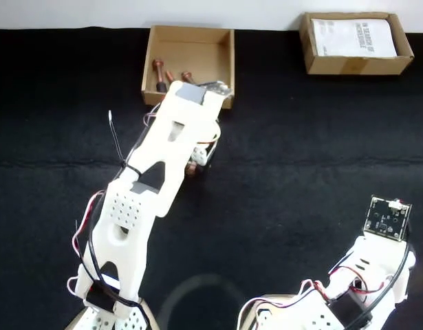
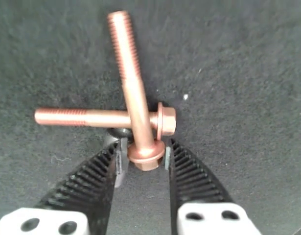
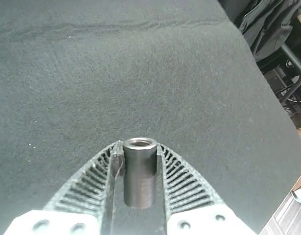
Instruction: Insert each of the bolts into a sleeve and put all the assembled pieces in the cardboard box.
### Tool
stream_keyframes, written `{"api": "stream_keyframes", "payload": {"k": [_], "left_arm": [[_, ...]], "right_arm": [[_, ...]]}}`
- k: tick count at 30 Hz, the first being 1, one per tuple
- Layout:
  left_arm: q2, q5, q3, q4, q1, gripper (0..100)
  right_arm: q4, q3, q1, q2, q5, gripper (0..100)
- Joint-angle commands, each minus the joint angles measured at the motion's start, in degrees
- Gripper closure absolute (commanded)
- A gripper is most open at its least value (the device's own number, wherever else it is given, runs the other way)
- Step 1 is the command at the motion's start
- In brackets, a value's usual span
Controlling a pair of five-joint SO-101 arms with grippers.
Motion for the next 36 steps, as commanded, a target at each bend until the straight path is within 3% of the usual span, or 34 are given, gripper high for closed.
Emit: {"api": "stream_keyframes", "payload": {"k": [1,6,23,36], "left_arm": [[-0.75,0.00,-7.52,1.93,0.84,87],[-0.31,-0.09,-13.93,2.11,0.75,86],[7.87,-0.26,-13.67,1.58,0.22,86],[0.22,-0.18,-18.95,3.69,-0.04,86]], "right_arm": [[-1.19,-0.13,-0.66,-0.66,0.62,99.1],[-1.19,-0.22,-2.24,-0.66,0.62,99.1],[-1.27,-0.13,-3.12,-0.66,0.62,99.1],[-1.27,-0.40,-5.85,-0.66,0.53,99.1]]}}
